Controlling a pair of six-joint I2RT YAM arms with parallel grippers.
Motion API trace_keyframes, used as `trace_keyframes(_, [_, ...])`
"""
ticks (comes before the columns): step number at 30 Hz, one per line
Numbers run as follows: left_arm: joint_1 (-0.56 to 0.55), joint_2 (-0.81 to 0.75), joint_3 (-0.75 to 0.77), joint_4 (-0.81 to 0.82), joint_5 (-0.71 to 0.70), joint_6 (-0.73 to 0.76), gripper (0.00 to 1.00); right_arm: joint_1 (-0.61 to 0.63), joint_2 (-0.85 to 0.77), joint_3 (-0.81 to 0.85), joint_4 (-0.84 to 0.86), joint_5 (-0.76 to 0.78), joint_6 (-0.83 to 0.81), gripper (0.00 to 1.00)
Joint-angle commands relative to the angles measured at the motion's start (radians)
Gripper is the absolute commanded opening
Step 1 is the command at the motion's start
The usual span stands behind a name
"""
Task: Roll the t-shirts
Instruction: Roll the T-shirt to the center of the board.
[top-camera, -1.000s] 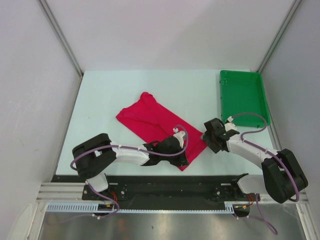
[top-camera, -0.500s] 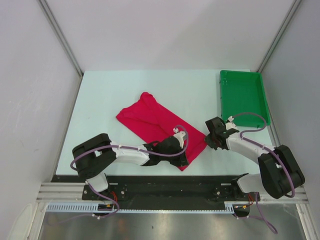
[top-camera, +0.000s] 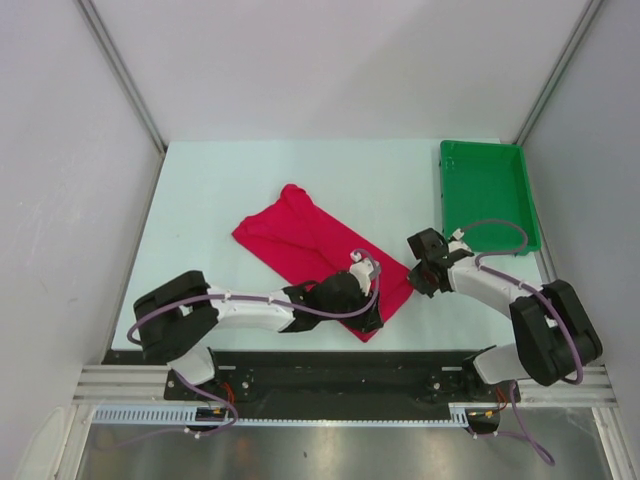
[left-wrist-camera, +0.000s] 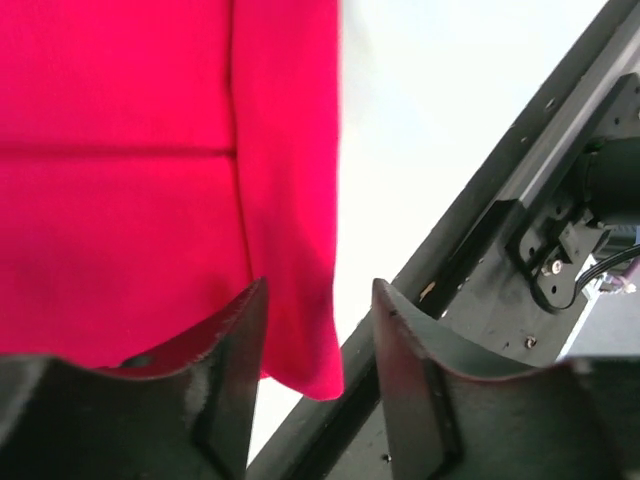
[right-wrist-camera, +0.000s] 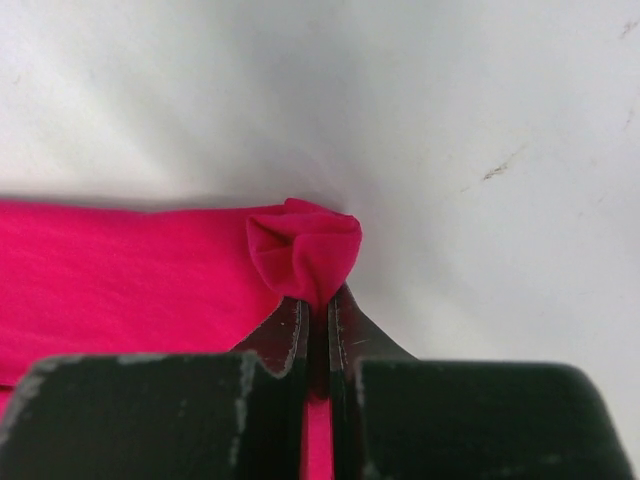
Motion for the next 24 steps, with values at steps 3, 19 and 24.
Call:
trace_keyframes(3, [-0.004, -0.036, 0.098, -0.018, -0.054, 0.142, 0.55, 0.011, 0.092, 0.016, -0.089, 0.011, -0.018, 0.0])
trace_keyframes(19, [-0.017, 0.182, 0.261, -0.042, -0.103, 0.219, 0.58, 0.004, 0.14, 0.044, -0.097, -0.006, -0.019, 0.0])
trace_keyframes(24, [-0.037, 0.207, 0.267, -0.036, -0.124, 0.213, 0.56, 0.003, 0.144, 0.048, -0.098, -0.006, -0.016, 0.0])
